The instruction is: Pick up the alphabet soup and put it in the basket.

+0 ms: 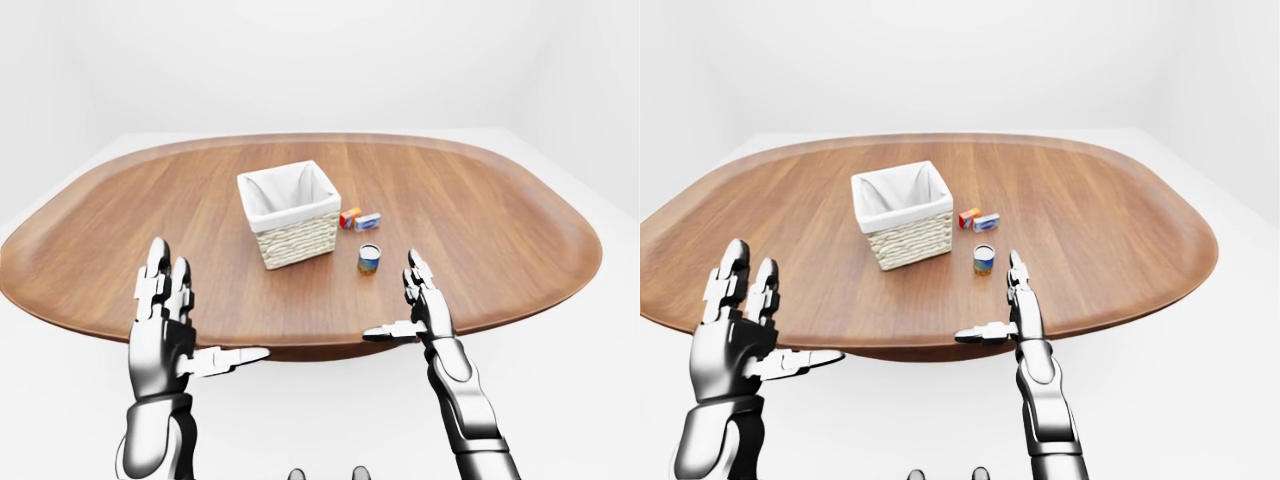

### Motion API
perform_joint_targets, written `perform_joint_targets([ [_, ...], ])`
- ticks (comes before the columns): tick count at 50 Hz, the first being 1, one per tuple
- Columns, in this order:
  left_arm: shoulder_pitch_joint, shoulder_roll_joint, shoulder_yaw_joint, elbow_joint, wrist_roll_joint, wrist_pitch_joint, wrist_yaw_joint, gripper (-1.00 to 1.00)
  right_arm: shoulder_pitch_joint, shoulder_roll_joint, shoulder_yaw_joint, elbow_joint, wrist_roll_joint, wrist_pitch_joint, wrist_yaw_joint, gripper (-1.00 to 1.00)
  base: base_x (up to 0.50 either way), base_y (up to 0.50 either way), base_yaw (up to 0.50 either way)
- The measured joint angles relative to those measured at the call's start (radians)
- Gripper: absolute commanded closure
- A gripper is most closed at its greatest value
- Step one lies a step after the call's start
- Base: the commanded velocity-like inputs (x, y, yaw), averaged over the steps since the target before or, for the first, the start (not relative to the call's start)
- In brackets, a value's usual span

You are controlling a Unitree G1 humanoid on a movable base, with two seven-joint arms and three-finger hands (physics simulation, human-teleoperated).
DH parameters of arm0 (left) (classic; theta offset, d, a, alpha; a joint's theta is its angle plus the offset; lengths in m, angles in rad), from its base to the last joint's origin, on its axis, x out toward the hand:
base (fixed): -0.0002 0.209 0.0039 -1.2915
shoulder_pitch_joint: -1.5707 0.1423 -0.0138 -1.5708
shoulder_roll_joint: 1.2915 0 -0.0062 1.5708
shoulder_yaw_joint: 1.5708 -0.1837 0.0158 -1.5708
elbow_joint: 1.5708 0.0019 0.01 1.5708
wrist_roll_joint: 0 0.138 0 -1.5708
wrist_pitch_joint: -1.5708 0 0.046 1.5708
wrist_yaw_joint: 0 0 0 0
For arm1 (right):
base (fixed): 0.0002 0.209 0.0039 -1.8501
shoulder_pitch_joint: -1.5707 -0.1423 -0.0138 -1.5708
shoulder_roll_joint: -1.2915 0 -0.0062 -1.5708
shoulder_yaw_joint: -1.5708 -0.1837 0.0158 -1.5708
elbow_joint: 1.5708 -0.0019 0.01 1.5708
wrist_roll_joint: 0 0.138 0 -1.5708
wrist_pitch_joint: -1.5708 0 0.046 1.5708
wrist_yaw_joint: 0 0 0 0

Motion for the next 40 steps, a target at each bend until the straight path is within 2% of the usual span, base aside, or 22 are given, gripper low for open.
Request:
perform_joint_targets([
  [15,0.039,-0.02,0.009,-0.062,0.003,-0.013,-0.018,-1.0,0.006,0.001,0.002,-0.007,-0.002,-0.002,0.001,-1.0,0.24,0.0,0.0],
  [40,0.043,-0.014,-0.012,-0.053,0.025,-0.025,-0.003,-1.0,0.013,0.001,0.004,-0.021,-0.003,0.001,0.007,-1.0,0.24,0.0,0.0],
])
